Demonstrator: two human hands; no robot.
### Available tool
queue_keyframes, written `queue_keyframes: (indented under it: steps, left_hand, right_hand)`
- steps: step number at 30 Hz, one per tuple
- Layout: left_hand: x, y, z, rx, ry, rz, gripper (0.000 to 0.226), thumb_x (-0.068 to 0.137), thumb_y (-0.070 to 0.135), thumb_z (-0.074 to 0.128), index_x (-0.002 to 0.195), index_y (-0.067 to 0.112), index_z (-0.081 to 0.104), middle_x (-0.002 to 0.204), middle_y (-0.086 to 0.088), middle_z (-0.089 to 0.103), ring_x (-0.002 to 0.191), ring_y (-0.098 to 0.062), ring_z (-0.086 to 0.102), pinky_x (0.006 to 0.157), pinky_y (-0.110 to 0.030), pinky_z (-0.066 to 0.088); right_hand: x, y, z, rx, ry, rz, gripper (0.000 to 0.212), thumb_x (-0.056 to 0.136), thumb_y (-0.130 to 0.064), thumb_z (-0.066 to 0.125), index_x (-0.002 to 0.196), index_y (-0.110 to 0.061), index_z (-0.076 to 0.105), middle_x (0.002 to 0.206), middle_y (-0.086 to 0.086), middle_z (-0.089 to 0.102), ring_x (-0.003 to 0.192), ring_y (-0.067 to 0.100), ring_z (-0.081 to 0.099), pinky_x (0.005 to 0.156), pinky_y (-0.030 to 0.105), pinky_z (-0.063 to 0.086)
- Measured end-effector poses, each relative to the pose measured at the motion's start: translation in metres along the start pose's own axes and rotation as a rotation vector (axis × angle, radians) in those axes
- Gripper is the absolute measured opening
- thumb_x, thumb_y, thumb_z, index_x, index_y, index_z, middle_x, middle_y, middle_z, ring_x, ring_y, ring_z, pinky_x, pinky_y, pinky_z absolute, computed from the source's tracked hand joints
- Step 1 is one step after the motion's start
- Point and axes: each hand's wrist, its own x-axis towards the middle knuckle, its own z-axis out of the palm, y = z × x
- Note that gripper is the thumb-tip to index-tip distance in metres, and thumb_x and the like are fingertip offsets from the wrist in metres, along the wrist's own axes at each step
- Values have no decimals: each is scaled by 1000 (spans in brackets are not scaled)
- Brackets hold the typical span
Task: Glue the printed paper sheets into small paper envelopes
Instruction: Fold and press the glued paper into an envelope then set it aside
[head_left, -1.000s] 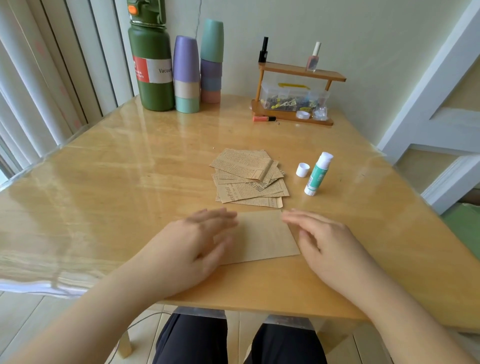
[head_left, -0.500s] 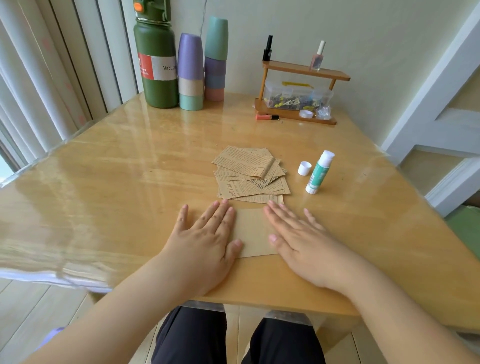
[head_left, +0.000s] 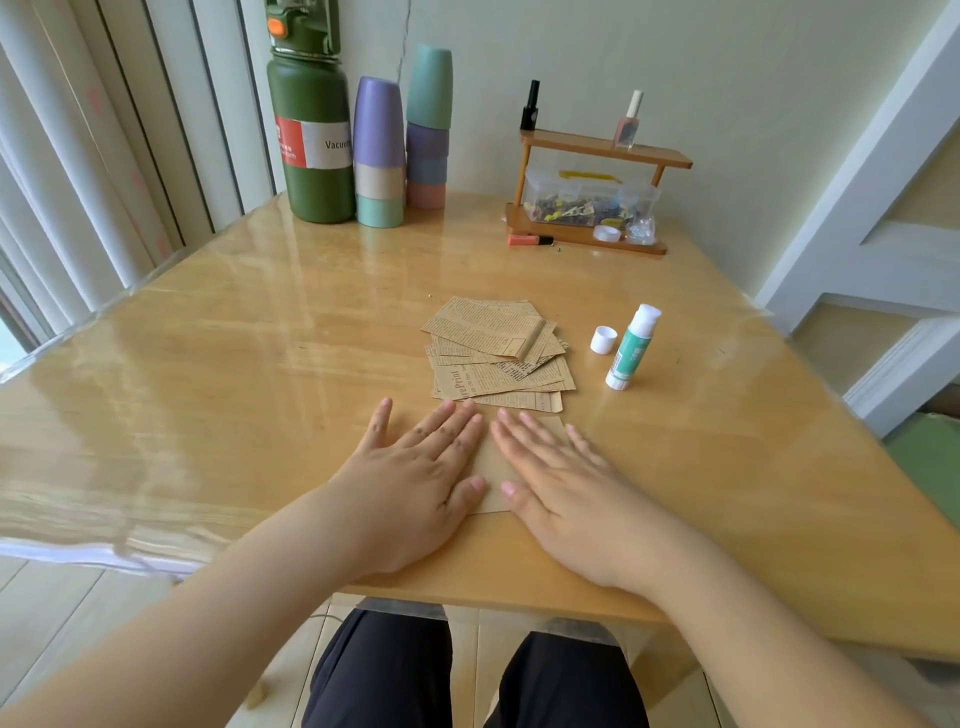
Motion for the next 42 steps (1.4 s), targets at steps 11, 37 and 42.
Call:
queue_keyframes:
  steps: [11, 37, 42]
  left_hand:
    - [10, -14, -13, 83, -14, 60, 81, 71, 58, -21, 145, 27, -22, 151, 12, -27, 138, -4, -25, 109, -51, -22]
    - [5, 18, 3, -76, 106, -1, 85, 67, 57, -25, 145, 24, -22, 153, 9, -23, 138, -6, -26, 115, -43, -14]
    - [7, 15, 6, -41, 51, -3, 80, 73, 57, -20, 145, 23, -21, 154, 8, -23, 139, -6, -23, 116, -42, -10]
  right_hand:
    - [-12, 8, -15, 10, 96, 119, 57, 102, -38, 15, 149, -27, -14, 154, -17, -21, 138, -4, -22, 116, 31, -14]
    - [0, -5, -2, 25, 64, 52, 56, 101, -38, 12, 148, -25, -16, 153, -14, -25, 137, -2, -25, 118, 33, -12]
    - [4, -4, 2, -18, 9, 76, 56, 102, -39, 11, 149, -24, -15, 154, -12, -23, 139, -1, -23, 117, 32, -13]
